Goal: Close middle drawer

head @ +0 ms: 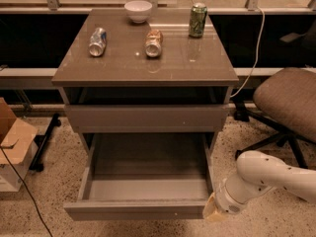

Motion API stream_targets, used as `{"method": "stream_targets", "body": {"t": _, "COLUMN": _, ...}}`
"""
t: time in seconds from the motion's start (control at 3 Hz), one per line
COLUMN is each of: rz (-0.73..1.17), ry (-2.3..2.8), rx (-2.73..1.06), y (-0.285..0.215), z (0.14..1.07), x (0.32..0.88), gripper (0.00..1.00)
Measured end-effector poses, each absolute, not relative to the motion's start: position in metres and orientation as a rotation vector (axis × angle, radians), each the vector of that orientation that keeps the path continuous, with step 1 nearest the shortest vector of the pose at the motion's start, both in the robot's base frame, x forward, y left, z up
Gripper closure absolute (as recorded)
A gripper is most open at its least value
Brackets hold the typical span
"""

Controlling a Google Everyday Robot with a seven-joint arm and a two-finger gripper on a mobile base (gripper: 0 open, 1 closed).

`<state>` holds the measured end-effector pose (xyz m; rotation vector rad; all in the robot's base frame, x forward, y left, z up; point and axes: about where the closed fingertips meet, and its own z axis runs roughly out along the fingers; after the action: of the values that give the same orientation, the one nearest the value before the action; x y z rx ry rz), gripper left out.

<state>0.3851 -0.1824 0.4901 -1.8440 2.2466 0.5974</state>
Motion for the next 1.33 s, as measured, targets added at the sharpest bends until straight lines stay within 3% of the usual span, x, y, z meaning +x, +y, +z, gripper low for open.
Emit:
{"method": "stream_targets", "body": {"t": 1.0, "rz": 0.623, "ry": 2.233, "rx": -1.791, "y": -0.164, "z": 0.413, "x": 0.41, "gripper": 1.0}}
{"method": "stream_targets", "body": {"t": 1.33, "rz": 0.614, "ry": 2.196, "rx": -1.776, "y": -0.163, "z": 0.391, "x": 0.442, "gripper": 1.0}}
